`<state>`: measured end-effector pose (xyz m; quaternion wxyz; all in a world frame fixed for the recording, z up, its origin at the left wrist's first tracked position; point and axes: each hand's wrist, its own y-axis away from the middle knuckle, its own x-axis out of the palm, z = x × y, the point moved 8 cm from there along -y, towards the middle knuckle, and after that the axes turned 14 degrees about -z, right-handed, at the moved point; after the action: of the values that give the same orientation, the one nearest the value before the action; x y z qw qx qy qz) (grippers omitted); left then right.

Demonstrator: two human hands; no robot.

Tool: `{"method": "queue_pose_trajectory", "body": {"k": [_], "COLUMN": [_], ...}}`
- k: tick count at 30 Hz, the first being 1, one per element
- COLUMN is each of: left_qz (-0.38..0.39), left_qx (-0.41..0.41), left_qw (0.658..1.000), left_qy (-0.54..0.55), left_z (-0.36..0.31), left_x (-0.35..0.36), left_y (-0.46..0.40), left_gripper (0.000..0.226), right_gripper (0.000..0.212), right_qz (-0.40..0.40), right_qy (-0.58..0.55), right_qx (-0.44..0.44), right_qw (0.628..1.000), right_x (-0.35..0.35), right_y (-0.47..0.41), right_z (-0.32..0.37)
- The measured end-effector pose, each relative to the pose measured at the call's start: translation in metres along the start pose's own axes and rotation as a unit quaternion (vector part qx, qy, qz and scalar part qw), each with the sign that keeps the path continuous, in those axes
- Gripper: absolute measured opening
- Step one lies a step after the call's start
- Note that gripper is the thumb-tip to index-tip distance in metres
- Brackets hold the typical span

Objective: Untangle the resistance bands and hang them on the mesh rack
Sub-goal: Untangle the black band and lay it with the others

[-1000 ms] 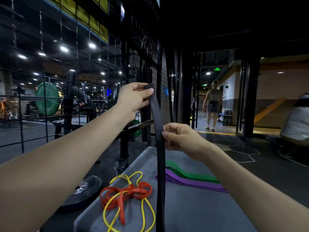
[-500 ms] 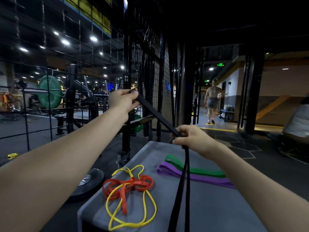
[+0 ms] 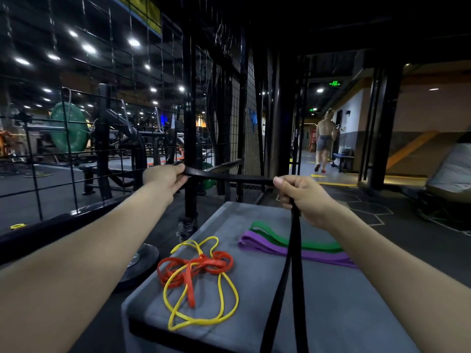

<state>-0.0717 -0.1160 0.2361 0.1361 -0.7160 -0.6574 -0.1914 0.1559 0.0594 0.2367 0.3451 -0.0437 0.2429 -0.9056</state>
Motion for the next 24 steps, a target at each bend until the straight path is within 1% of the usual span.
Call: {"method": "queue_pose_trajectory", "body": {"k": [3, 5, 6, 7, 8, 9, 10, 11, 12, 13, 14, 15, 16, 17, 19, 21, 24], "left_qz": [0.000, 0.012, 0.008, 0.009, 0.009, 0.007, 0.010, 0.038, 0.100, 0.181, 0.261, 0.330, 0.374, 0.393, 0.403, 0.408, 0.399], "left_qx": [-0.017, -0.035, -0.019, 0.020, 0.082, 0.162, 0.245, 0.321, 0.381, 0.400, 0.383, 0.351, 0.320, 0.301, 0.285, 0.265, 0.274], "left_qw": [1.000, 0.997, 0.992, 0.975, 0.941, 0.895, 0.860, 0.846, 0.840, 0.840, 0.837, 0.826, 0.815, 0.807, 0.806, 0.823, 0.841], "left_qy": [-0.021, -0.071, -0.128, -0.221, -0.329, -0.416, -0.447, -0.425, -0.374, -0.319, -0.292, -0.293, -0.306, -0.323, -0.326, -0.294, -0.241], "left_z": [0.018, 0.032, 0.037, 0.038, 0.036, 0.029, 0.020, 0.010, 0.005, 0.005, 0.011, 0.021, 0.034, 0.044, 0.057, 0.061, 0.048], "left_x": [-0.005, -0.010, -0.015, -0.019, -0.019, -0.016, -0.008, 0.005, 0.020, 0.034, 0.046, 0.054, 0.059, 0.063, 0.065, 0.068, 0.073], "left_y": [-0.007, -0.011, -0.015, -0.020, -0.021, -0.015, 0.000, 0.023, 0.048, 0.077, 0.101, 0.119, 0.129, 0.132, 0.131, 0.130, 0.136], "left_gripper": [0.018, 0.006, 0.011, 0.019, 0.028, 0.033, 0.035, 0.034, 0.033, 0.033, 0.034, 0.035, 0.033, 0.029, 0.027, 0.032, 0.032], "right_gripper": [0.029, 0.022, 0.021, 0.020, 0.020, 0.020, 0.020, 0.021, 0.022, 0.024, 0.025, 0.025, 0.025, 0.024, 0.024, 0.024, 0.026], "right_qz": [-0.005, -0.005, -0.003, -0.001, 0.003, 0.008, 0.014, 0.022, 0.033, 0.045, 0.056, 0.064, 0.069, 0.072, 0.076, 0.080, 0.070], "right_qy": [0.024, 0.049, 0.055, 0.057, 0.060, 0.064, 0.071, 0.080, 0.090, 0.097, 0.100, 0.097, 0.092, 0.085, 0.081, 0.083, 0.046], "right_qx": [-0.002, -0.004, -0.004, -0.005, -0.009, -0.014, -0.019, -0.022, -0.025, -0.027, -0.030, -0.031, -0.031, -0.031, -0.031, -0.024, -0.013], "right_qw": [1.000, 0.999, 0.998, 0.998, 0.998, 0.998, 0.997, 0.996, 0.995, 0.994, 0.993, 0.993, 0.993, 0.993, 0.993, 0.993, 0.996], "right_x": [0.001, 0.003, 0.004, 0.005, 0.007, 0.009, 0.012, 0.017, 0.022, 0.027, 0.032, 0.035, 0.037, 0.036, 0.032, 0.026, 0.021], "right_y": [-0.002, -0.002, -0.001, 0.000, 0.000, 0.001, 0.001, 0.002, 0.003, 0.005, 0.006, 0.007, 0.008, 0.008, 0.010, 0.013, 0.016], "right_z": [-0.002, -0.002, -0.002, -0.002, 0.000, 0.002, 0.003, 0.005, 0.006, 0.007, 0.008, 0.010, 0.012, 0.013, 0.014, 0.012, 0.007]}}
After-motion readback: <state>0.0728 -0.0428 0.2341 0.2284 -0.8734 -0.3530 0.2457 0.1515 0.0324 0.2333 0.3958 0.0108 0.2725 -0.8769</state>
